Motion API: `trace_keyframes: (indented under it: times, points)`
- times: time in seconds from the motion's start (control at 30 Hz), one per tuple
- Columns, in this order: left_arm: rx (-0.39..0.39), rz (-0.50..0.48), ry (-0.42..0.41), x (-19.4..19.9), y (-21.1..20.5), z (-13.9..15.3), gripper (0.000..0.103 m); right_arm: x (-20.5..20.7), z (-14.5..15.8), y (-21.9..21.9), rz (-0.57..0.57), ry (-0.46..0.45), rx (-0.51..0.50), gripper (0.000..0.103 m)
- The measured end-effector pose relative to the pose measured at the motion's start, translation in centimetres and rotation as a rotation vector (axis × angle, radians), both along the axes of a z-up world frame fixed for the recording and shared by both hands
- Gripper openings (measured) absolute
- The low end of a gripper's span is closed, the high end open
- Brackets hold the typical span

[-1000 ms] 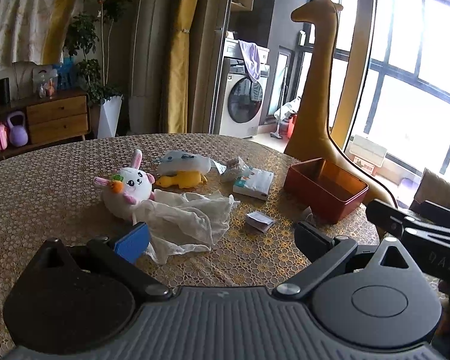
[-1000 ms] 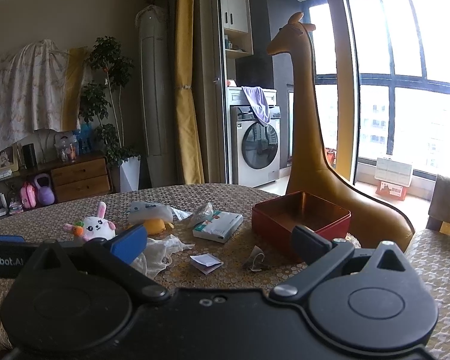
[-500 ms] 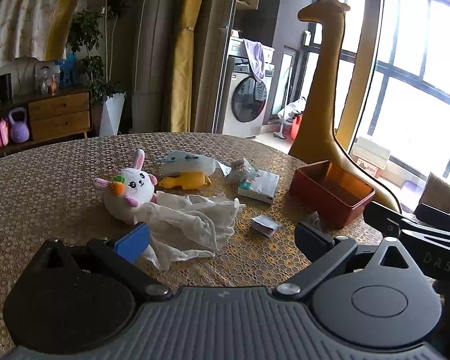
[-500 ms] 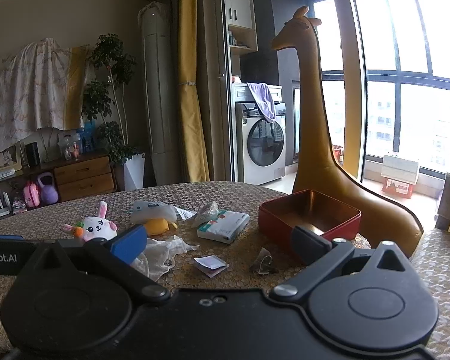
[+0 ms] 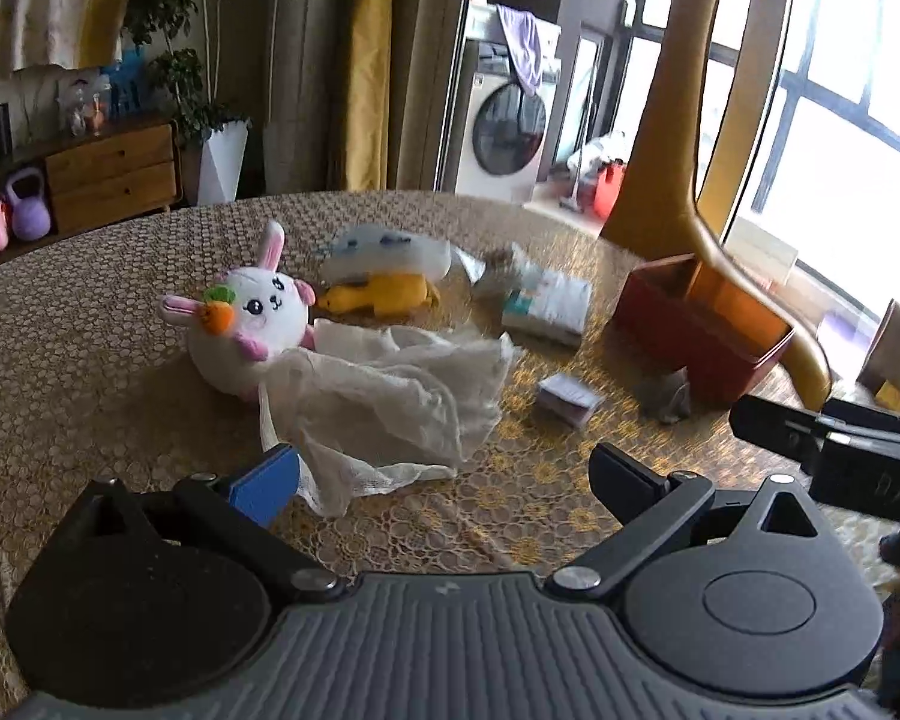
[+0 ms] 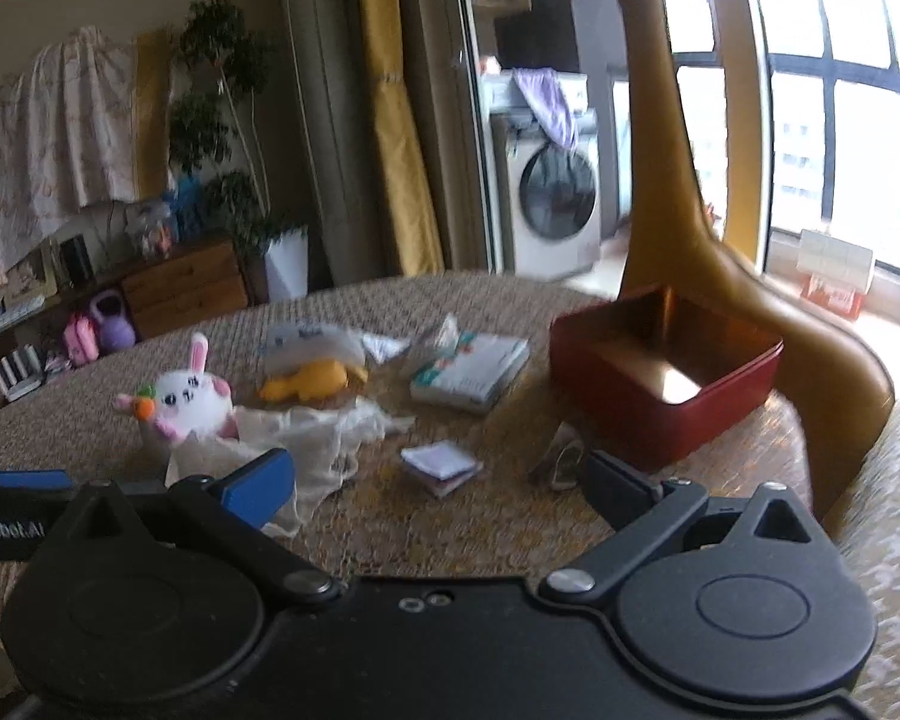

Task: Organize soft objects
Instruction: 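Grasp the white gauze cloth with the left gripper while the right gripper grasps the tea bag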

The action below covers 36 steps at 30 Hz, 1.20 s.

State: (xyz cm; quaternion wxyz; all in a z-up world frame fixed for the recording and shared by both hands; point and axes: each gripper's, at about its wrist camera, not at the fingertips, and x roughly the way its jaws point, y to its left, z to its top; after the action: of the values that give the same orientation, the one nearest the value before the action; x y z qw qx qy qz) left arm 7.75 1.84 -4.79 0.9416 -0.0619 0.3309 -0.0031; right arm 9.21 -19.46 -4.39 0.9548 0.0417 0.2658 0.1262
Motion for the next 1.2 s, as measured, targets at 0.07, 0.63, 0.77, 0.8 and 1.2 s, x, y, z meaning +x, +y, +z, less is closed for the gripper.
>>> trace_keyframes:
  times: [0.07, 0.63, 0.77, 0.8, 1.2]
  points:
    - [0.024, -0.008, 0.011, 1.0, 0.0, -0.8, 0.103, 1.2, -0.5, -0.1, 0.008, 0.034, -0.003, 0.099]
    - [0.026, 0.118, 0.146, 10.2, 2.6, -4.5, 0.103, 11.9, -4.1, -3.2, -0.046, 0.23, -0.057, 0.088]
    - [0.002, 0.128, 0.177, 12.6, 2.5, -5.0, 0.103, 13.3, -4.8, -2.8, -0.034, 0.242, -0.084, 0.088]
    - [0.011, 0.128, 0.179, 13.1, 2.4, -5.2, 0.103, 13.6, -5.0, -2.7, -0.027, 0.243, -0.092, 0.088]
    - [0.031, 0.03, 0.243, 15.6, 1.2, -8.8, 0.103, 16.5, -8.4, -2.9, -0.014, 0.277, -0.159, 0.084]
